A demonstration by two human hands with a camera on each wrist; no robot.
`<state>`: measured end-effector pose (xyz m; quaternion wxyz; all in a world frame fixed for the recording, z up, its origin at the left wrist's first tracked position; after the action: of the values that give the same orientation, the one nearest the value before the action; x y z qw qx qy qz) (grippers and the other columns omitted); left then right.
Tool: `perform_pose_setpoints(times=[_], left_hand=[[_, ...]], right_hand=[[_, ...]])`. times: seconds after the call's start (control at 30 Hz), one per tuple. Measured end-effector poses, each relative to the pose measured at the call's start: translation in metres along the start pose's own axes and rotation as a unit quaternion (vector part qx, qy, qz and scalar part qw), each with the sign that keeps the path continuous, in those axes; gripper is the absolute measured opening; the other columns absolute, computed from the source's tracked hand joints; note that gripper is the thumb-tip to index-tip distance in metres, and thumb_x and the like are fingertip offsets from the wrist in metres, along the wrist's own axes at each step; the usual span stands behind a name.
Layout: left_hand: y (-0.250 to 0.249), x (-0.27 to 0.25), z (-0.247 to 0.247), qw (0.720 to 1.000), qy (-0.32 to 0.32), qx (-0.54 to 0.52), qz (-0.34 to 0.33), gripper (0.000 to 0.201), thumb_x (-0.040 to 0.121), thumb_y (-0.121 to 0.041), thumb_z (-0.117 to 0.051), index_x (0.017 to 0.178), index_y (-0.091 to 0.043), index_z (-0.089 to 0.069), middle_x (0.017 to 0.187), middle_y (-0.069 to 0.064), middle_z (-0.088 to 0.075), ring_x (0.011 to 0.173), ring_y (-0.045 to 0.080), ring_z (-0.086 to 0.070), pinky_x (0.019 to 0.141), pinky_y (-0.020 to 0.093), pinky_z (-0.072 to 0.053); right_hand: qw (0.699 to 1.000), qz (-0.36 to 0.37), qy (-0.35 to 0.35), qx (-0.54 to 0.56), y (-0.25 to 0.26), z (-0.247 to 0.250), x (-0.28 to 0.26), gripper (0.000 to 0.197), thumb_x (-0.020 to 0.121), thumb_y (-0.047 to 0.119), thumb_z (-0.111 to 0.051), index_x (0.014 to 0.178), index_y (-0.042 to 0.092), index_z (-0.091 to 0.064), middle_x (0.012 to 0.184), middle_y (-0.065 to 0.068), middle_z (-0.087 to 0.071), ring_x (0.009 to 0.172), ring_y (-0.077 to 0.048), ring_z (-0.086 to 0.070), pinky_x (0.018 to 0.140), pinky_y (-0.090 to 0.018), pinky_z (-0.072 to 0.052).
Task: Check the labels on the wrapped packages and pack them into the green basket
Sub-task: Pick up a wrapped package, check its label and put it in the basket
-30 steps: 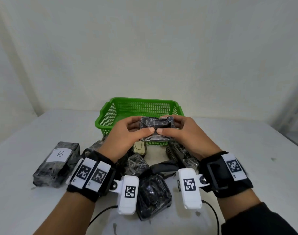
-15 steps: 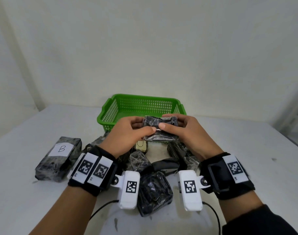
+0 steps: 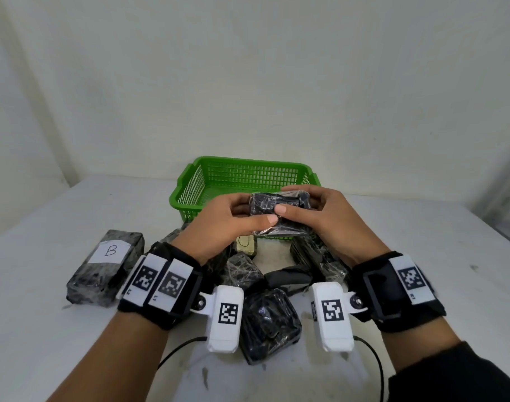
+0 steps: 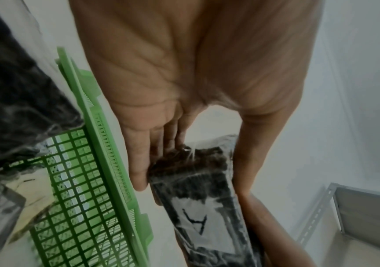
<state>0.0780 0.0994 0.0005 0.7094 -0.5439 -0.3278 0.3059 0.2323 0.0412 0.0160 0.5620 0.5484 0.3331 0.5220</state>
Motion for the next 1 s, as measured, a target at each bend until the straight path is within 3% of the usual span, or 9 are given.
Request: perform_pose_setpoints(times=[0.1,0.2,0.33,0.47,0.57,0.67,0.8,0.9,1.0], left_hand=[[-0.001,-0.001,0.005,1.0,-0.023,0.005,0.001,0.047,0.07,-0.039,-0.079,0.112,-0.019,-0.071,0.107,-0.001,-0.076,0.104,0.017,-0.072,0.098,0.047,-0.055],[-0.001,0.0,0.013,0.999,-0.047,0.003,0.003,0.029,0.078,-0.028,-0.081,0.104,-0.02,-0.071,0.103,-0.001,-0.077,0.102,0.017,-0.073,0.097,0.046,-0.055],[0.0,-0.003,0.009,1.0,-0.02,-0.021,0.001,0.057,0.063,-0.038,-0.084,0.114,-0.017,-0.069,0.11,0.0,-0.076,0.107,0.018,-0.071,0.099,0.044,-0.054],[-0.003,-0.002,0.015,0.999,-0.039,0.01,-0.016,0.039,0.076,-0.021,-0.081,0.113,-0.014,-0.07,0.107,0.001,-0.077,0.102,0.017,-0.073,0.1,0.045,-0.054],[-0.005,-0.004,0.012,1.0,-0.014,0.005,-0.014,0.05,0.073,-0.025,-0.081,0.119,-0.015,-0.067,0.113,-0.002,-0.075,0.107,0.014,-0.071,0.101,0.04,-0.053],[-0.008,-0.004,0.014,0.999,-0.024,0.027,-0.019,0.05,0.073,-0.016,-0.084,0.119,-0.017,-0.066,0.113,-0.003,-0.074,0.107,0.012,-0.07,0.102,0.039,-0.052],[-0.015,-0.004,0.025,0.994,-0.073,0.06,-0.056,0.058,0.071,-0.002,-0.083,0.122,-0.019,-0.062,0.118,-0.007,-0.071,0.112,0.007,-0.066,0.102,0.033,-0.051],[-0.016,-0.007,0.023,0.994,-0.061,0.059,-0.073,0.064,0.068,0.006,-0.083,0.122,-0.018,-0.058,0.12,-0.006,-0.068,0.116,0.006,-0.063,0.094,0.022,-0.054],[-0.014,-0.008,0.015,0.995,-0.03,0.06,-0.078,0.07,0.063,-0.001,-0.09,0.123,-0.021,-0.058,0.12,-0.007,-0.069,0.117,0.005,-0.063,0.096,0.025,-0.055]], right_hand=[[1.0,-0.002,0.004,0.005,0.0,-0.002,0.0,0.062,0.067,0.03,-0.088,0.123,0.013,-0.071,0.113,-0.002,-0.08,0.105,-0.015,-0.077,0.098,-0.033,-0.06],[1.0,-0.016,0.013,-0.011,-0.007,-0.002,0.001,0.052,0.077,0.011,-0.088,0.126,0.011,-0.069,0.119,-0.004,-0.078,0.11,-0.016,-0.075,0.102,-0.033,-0.058],[1.0,-0.012,0.012,-0.015,-0.009,0.001,0.003,0.047,0.082,0.001,-0.083,0.125,0.006,-0.068,0.118,-0.008,-0.078,0.108,-0.02,-0.076,0.102,-0.036,-0.058],[1.0,0.0,0.001,-0.027,-0.003,-0.003,0.001,0.05,0.08,0.009,-0.087,0.126,0.01,-0.069,0.118,-0.003,-0.078,0.107,-0.014,-0.076,0.095,-0.026,-0.06],[1.0,0.012,-0.012,-0.01,0.0,0.0,-0.001,0.05,0.079,0.007,-0.087,0.126,0.008,-0.069,0.116,-0.003,-0.079,0.105,-0.012,-0.076,0.088,-0.02,-0.059],[1.0,0.016,-0.01,-0.025,0.002,-0.002,-0.003,0.056,0.078,0.009,-0.088,0.129,0.011,-0.068,0.119,0.001,-0.078,0.109,-0.009,-0.074,0.095,-0.023,-0.058],[0.997,-0.033,0.043,-0.064,-0.009,-0.009,-0.003,0.065,0.071,0.029,-0.096,0.128,0.028,-0.065,0.118,0.011,-0.076,0.106,0.003,-0.072,0.097,-0.02,-0.055],[0.99,-0.101,0.088,0.044,-0.021,-0.014,-0.005,0.078,0.065,0.051,-0.094,0.129,0.015,-0.066,0.12,-0.005,-0.078,0.113,-0.025,-0.074,0.106,-0.042,-0.055],[0.988,-0.109,0.084,0.073,-0.022,-0.015,-0.006,0.056,0.076,0.043,-0.08,0.116,0.004,-0.073,0.118,-0.017,-0.077,0.12,-0.043,-0.068,0.107,-0.051,-0.054]])
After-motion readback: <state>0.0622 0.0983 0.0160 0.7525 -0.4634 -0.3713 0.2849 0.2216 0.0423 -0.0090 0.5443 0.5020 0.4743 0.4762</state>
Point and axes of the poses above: each hand's wrist, its own x-axis towards the middle knuckle, its own z-axis out of the back of the hand, y = z × x, the point moved 10 cm from there along x, towards the middle knuckle
